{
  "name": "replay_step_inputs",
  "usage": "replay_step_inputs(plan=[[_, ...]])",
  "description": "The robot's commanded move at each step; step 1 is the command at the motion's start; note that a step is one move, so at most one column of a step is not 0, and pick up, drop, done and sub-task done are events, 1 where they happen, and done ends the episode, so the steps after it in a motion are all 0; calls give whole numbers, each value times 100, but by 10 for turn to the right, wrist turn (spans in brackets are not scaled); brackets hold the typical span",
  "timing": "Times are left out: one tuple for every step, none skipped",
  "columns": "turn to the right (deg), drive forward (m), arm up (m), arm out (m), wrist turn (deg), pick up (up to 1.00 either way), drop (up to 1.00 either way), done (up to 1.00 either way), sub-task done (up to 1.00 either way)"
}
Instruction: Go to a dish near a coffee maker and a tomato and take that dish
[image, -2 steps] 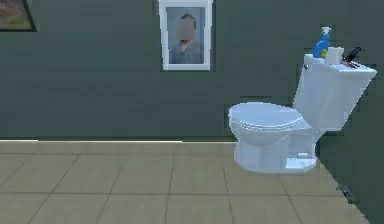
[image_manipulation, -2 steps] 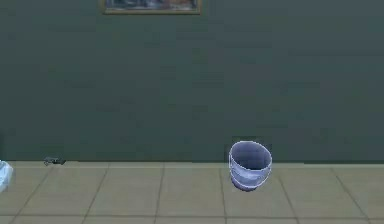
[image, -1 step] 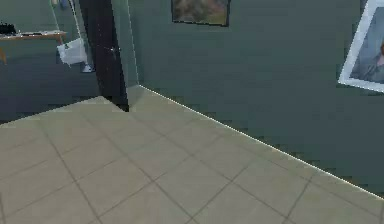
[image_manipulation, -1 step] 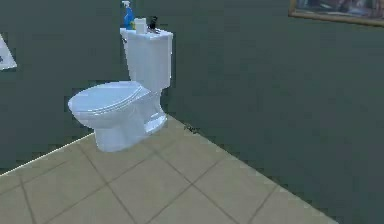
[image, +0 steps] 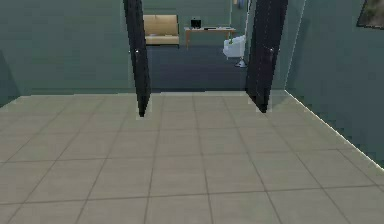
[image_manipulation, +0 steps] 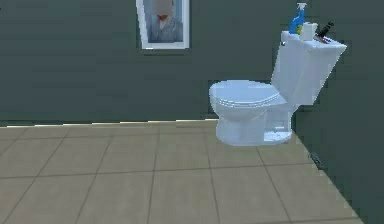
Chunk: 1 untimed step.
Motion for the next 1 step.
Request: replay_step_inputs(plan=[[-30,0,0,0,0,0,0,0,0]])
